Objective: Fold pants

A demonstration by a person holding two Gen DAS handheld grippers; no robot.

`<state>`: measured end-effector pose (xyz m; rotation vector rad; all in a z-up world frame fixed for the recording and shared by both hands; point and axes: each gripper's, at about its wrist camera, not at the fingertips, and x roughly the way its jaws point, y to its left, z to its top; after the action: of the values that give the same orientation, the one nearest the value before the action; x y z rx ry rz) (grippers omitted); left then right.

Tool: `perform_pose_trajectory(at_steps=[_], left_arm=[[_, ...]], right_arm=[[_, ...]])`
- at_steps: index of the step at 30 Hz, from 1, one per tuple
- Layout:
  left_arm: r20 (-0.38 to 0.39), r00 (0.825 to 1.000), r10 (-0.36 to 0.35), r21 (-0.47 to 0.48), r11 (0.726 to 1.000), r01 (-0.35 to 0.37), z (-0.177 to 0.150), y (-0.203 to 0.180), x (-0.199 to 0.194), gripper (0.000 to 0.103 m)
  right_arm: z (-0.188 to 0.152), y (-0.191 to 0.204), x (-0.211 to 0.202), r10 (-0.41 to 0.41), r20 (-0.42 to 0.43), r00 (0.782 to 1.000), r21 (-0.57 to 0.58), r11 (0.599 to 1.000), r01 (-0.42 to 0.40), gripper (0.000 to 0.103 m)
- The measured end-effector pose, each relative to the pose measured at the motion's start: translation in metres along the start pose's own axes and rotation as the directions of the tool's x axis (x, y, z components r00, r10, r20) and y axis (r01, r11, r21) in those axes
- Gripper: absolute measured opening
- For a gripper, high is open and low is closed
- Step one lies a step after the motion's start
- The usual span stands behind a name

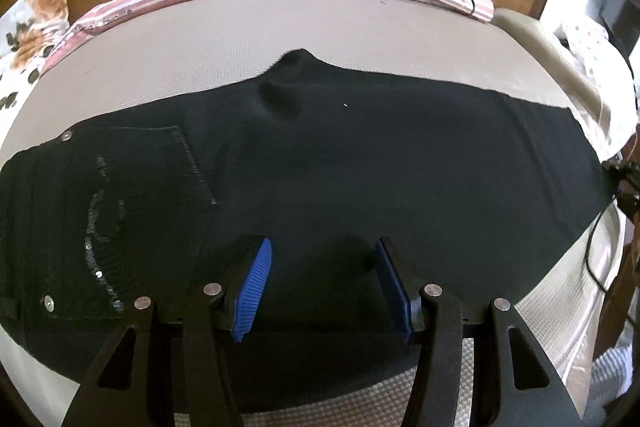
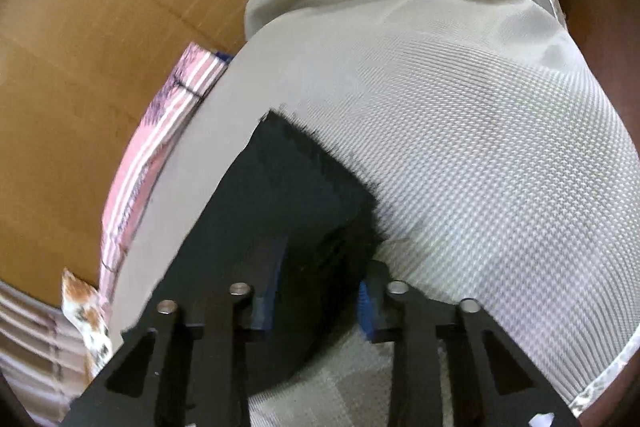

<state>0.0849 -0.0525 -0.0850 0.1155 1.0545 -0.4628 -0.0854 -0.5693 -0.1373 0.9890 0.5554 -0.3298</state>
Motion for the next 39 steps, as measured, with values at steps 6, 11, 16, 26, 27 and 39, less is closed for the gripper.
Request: perform_pose_trajectory(at_steps=[6,11,16,26,27,39], left_arm=[[0.011,1.0,-0.001,0.014,1.0,0.001,0.002,-0.002,0.004,0.058],[0.019,0.999,-0.039,-0.033,0.999,0.04,0.003,0.007,0.0,0.058],[0.052,0.996,-0.067,-0.109,0.991,0.072,0.004,0.027,-0.012,0.058],[0.125,0.989,-0.076,-0.234,0.967,0.104,0.002,0.076,-0.044,0.058],[0.129,0.989,-0.078,-0.242,0.964,0.107,-0.001,0.081,-0.048,0.058],[0.148,0.979,-0.143,-0.316,0.931,0.184,-0.011,0.117,-0.07,0.058]], right_arm=[[0.0,0.002,-0.005,0.066,-0.024,0.998,0.079,0.995,-0.064,0.009],[-0.007,0.052,-0.008,0.173,-0.056,0.983,0.032,0.985,-0.171,0.008],[-0.029,0.127,0.005,0.259,-0.152,0.954,-0.076,0.959,-0.272,0.008],[-0.119,0.261,0.071,0.311,-0.401,0.862,-0.219,0.881,-0.419,0.008],[-0.132,0.273,0.078,0.306,-0.429,0.85,-0.235,0.871,-0.432,0.008],[-0.281,0.339,0.12,0.069,-0.64,0.766,-0.512,0.705,-0.491,0.009]])
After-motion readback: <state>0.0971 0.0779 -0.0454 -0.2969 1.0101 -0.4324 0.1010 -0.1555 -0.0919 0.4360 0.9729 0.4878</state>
